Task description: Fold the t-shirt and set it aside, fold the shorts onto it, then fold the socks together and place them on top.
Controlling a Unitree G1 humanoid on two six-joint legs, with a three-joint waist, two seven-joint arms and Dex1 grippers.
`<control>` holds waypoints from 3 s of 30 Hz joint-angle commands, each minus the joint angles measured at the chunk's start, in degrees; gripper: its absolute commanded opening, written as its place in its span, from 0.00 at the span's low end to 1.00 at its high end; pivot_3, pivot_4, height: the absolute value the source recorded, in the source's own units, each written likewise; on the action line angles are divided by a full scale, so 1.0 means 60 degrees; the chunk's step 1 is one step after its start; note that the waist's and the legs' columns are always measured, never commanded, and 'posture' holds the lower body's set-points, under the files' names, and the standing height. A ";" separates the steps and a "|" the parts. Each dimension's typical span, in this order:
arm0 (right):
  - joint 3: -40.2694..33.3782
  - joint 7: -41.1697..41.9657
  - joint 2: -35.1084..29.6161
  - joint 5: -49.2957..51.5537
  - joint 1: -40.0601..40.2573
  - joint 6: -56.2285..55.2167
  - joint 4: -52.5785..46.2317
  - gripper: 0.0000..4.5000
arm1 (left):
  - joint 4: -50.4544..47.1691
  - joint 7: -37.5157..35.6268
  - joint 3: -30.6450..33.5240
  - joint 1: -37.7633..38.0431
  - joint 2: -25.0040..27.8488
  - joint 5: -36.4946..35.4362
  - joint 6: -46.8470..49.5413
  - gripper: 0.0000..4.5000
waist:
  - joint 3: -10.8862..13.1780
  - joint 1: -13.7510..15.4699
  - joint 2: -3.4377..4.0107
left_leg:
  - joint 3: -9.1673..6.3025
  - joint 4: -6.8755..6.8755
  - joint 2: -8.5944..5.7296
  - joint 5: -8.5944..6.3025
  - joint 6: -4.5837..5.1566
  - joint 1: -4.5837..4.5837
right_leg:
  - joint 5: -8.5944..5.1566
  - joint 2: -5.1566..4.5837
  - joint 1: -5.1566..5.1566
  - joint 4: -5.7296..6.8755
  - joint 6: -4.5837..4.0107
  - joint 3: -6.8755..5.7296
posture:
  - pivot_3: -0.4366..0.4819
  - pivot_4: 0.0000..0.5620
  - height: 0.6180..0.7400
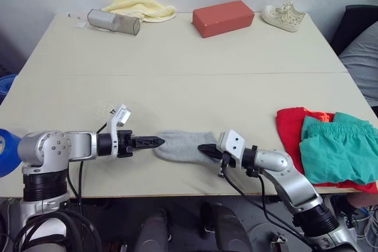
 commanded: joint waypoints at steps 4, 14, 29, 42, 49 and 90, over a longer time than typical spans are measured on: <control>-0.0115 0.0022 0.0066 -0.0022 -0.0034 -0.0160 -0.0085 0.00 | 0.0291 -0.0438 -0.1073 -0.0310 -0.0009 0.0013 0.0250 0.90 | 0.0000 -0.0006 0.0000 | -0.0004 0.0001 -0.0010 0.0003 0.0000 0.0005 | 0.0001 -0.0007 0.0017 -0.0011 0.0000 0.0001 | 0.48 0.27 1.00; -0.0138 -0.0081 0.0116 -0.0050 -0.0034 -0.0148 -0.0037 0.00 | 0.0464 -0.0899 -0.1639 -0.0502 0.0253 0.0324 -0.0650 0.24 | 0.0001 -0.0034 -0.0001 | -0.0013 -0.0002 -0.0005 0.0013 0.0019 -0.0003 | 0.0000 -0.0006 0.0009 -0.0009 0.0002 -0.0007 | 0.48 0.27 1.00; -0.0052 -0.0125 0.0191 -0.0166 -0.0040 0.0036 -0.0005 0.00 | -0.0205 -0.1560 -0.3022 -0.2350 0.0989 0.0576 -0.1091 0.01 | 0.0004 -0.0049 -0.0007 | -0.0011 -0.0007 -0.0002 0.0011 0.0020 -0.0012 | -0.0002 -0.0002 -0.0003 -0.0010 0.0000 -0.0007 | 0.48 0.27 1.00; 0.0016 -0.0238 0.0258 -0.0268 0.0175 0.0089 -0.0126 0.00 | -0.0518 -0.1284 -0.3608 -0.3135 -0.0230 0.0821 -0.1432 0.01 | 0.0006 -0.0032 -0.0010 | -0.0011 -0.0006 -0.0005 0.0020 0.0023 -0.0013 | -0.0004 0.0003 -0.0001 -0.0009 0.0002 -0.0005 | 0.48 0.27 1.00; 0.0023 -0.0252 0.0280 -0.0279 0.0118 0.0113 -0.0067 0.00 | -0.0627 -0.1701 -0.4066 -0.3043 -0.0419 0.0939 -0.1879 0.01 | 0.0007 -0.0039 -0.0011 | -0.0012 -0.0007 -0.0003 0.0038 -0.0008 -0.0011 | -0.0005 0.0009 -0.0002 -0.0006 0.0003 -0.0005 | 0.48 0.27 1.00; -0.4370 -0.0603 -0.1408 0.1720 0.4470 0.1470 -0.3337 0.00 | 0.1505 -0.5786 -0.6240 -0.1850 -0.2202 0.4114 -0.9911 1.00 | 0.0019 0.0199 -0.0016 | -0.0009 -0.0001 -0.0011 -0.0004 0.0076 -0.0039 | -0.0026 0.0017 0.0001 -0.0057 0.0027 -0.0012 | 0.48 0.27 1.00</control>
